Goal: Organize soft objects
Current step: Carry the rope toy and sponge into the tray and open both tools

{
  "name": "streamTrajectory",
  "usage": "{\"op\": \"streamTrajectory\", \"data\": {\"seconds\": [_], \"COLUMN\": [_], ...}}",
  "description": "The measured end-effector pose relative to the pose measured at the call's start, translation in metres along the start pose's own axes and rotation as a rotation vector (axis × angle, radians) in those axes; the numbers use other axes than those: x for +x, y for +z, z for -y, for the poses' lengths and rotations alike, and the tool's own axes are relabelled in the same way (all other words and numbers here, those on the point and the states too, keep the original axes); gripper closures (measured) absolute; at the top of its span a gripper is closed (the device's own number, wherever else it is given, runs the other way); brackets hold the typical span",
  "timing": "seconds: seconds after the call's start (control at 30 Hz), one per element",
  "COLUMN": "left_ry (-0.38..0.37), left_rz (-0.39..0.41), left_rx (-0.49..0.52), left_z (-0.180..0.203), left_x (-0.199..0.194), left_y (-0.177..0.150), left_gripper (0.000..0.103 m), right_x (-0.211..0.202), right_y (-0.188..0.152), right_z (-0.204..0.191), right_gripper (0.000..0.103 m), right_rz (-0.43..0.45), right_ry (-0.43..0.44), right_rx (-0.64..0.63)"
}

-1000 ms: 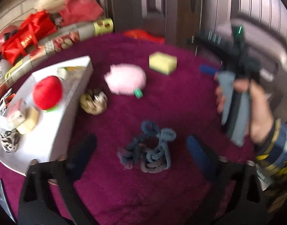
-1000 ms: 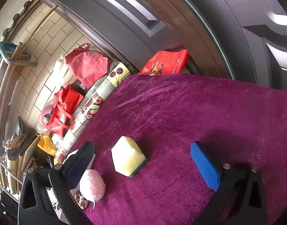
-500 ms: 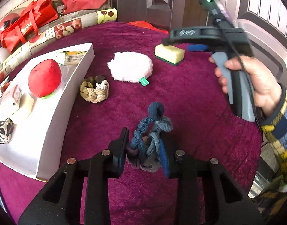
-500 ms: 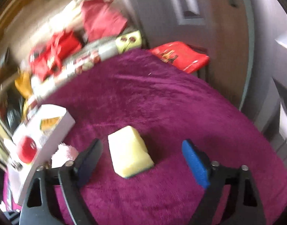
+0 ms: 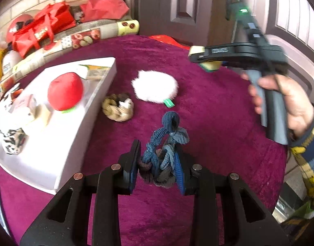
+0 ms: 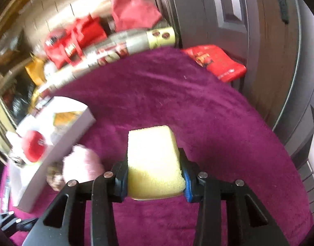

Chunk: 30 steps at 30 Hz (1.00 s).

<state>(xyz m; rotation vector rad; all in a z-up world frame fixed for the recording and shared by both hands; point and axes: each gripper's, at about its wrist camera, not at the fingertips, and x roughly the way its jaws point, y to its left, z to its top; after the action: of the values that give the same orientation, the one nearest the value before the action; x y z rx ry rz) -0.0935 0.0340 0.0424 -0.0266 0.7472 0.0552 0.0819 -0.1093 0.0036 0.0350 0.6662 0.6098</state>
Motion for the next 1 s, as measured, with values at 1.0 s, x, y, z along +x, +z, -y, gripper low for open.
{"op": "streamTrajectory", "data": {"seconds": [1.0], "left_ry": [0.347], "left_rz": [0.222], "left_rx": [-0.287], "left_z": [-0.156], "left_x": [-0.105], "left_y": [0.055], "left_gripper": [0.073], "right_x": [-0.067], "right_y": [0.036], "right_z": [-0.144], "right_gripper": [0.062], "right_rz": [0.092], "right_ry": [0.417], "right_rx": [-0.125]}}
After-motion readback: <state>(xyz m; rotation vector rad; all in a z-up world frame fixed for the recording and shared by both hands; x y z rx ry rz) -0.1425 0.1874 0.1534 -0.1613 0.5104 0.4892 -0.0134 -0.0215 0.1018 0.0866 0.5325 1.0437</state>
